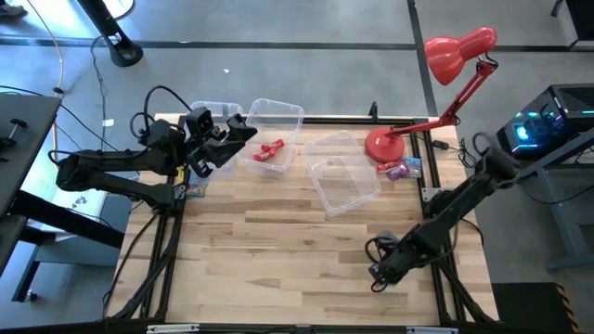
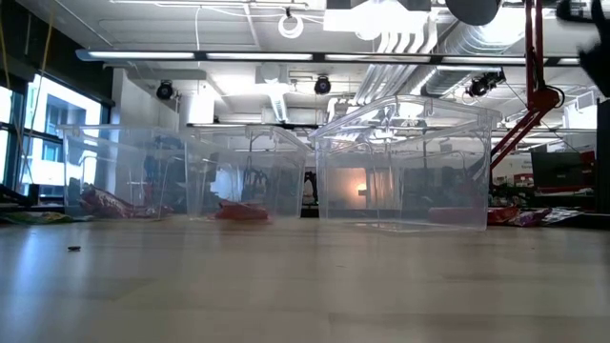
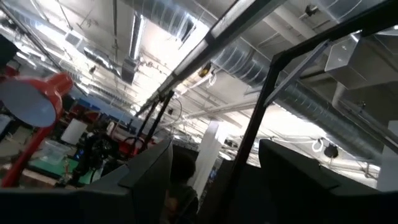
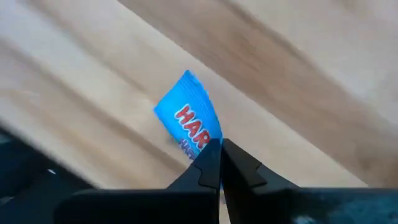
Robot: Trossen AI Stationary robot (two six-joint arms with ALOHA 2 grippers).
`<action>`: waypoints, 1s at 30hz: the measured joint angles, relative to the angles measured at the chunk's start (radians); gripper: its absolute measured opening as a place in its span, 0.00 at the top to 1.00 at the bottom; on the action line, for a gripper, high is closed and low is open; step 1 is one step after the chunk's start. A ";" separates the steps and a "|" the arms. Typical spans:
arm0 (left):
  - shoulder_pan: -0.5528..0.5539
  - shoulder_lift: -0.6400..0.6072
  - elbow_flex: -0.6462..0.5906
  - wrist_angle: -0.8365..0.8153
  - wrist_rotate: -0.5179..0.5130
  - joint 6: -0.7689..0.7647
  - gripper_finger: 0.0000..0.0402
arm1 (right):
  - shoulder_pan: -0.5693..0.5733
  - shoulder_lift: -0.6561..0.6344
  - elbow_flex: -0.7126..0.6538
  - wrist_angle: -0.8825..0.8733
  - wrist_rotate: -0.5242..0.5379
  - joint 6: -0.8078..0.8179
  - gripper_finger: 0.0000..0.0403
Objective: Sort candy
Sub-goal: Put the blue candy bag into the right transparent bin
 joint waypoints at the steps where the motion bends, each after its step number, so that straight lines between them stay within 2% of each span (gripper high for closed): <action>1: 0.006 -0.004 0.000 0.004 -0.002 0.000 0.42 | -0.008 -0.023 0.027 -0.027 0.043 -0.024 1.00; 7: 0.039 -0.035 0.000 0.052 -0.009 0.000 0.42 | -0.115 -0.125 0.196 -0.132 0.352 -0.228 1.00; 11: 0.046 -0.060 0.001 0.043 -0.010 -0.001 0.42 | -0.229 -0.143 0.293 -0.094 0.464 -0.456 1.00; 16: 0.039 -0.075 0.001 0.029 -0.009 -0.009 0.42 | -0.388 -0.129 0.351 0.070 0.461 -0.748 1.00; 25: 0.008 -0.074 0.001 -0.067 -0.008 -0.011 0.42 | -0.699 -0.123 0.362 -0.030 0.479 -0.956 1.00; 30: 0.008 -0.075 0.001 -0.095 -0.009 0.009 0.42 | -0.820 -0.119 0.286 -0.038 0.328 -1.000 1.00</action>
